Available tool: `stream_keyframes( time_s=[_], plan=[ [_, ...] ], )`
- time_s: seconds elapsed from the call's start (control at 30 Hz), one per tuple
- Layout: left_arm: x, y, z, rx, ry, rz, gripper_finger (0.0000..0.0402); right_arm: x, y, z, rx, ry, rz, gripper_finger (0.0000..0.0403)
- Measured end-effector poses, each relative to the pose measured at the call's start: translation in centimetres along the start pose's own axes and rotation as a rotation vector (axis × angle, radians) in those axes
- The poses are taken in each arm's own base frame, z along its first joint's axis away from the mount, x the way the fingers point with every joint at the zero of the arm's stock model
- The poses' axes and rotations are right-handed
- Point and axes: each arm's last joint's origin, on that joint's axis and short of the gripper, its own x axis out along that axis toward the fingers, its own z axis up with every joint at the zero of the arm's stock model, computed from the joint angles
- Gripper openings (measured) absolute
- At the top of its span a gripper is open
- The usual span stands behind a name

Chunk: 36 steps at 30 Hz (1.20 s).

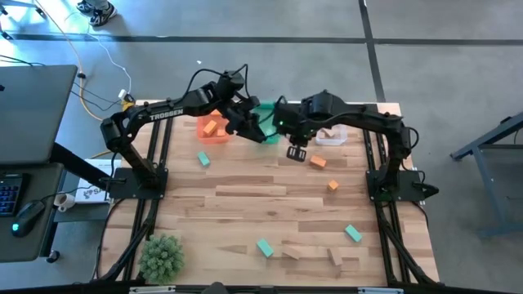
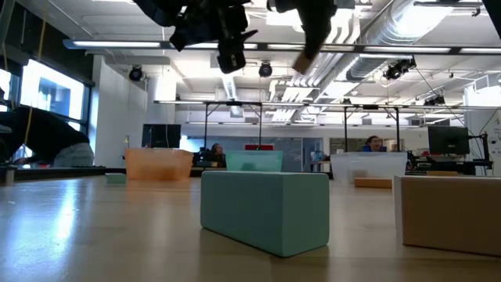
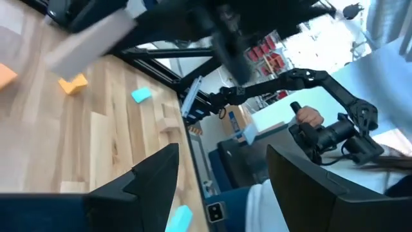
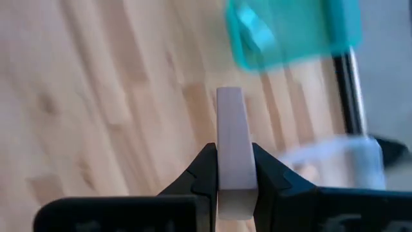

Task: Sort & place blocks by color
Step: Put the brown block into the white bin

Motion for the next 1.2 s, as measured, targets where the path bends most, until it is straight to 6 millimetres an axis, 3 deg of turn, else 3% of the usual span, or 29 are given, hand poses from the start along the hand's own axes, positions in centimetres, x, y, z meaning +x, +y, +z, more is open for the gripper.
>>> stream_keyframes(
  time_s=[0.27,0.47,0.77,0.97,1.2],
  plan=[
    [0.0,0.2,0.1,0.087,-0.025,0.065,0.022,4.9,0.2,-1.5,-0.01,0.208,-0.097,0.0034],
    [-0.1,0.5,0.2,0.164,-0.064,0.188,0.022,7.6,-1.7,-2.7,0.035,0.312,-0.189,0.0034],
    [-0.3,1.2,0.5,0.215,-0.139,0.441,0.022,8.5,-6.3,-5.8,0.21,0.219,-0.244,0.0035],
    [-0.3,1.3,0.6,0.248,-0.149,0.499,0.022,8.6,-9.1,-7.9,0.342,0.112,-0.262,0.0035],
    [-0.3,1.3,0.6,0.248,-0.15,0.501,0.022,10.1,-12.4,-10.2,0.552,0.03,-0.303,0.0035]
  ],
)
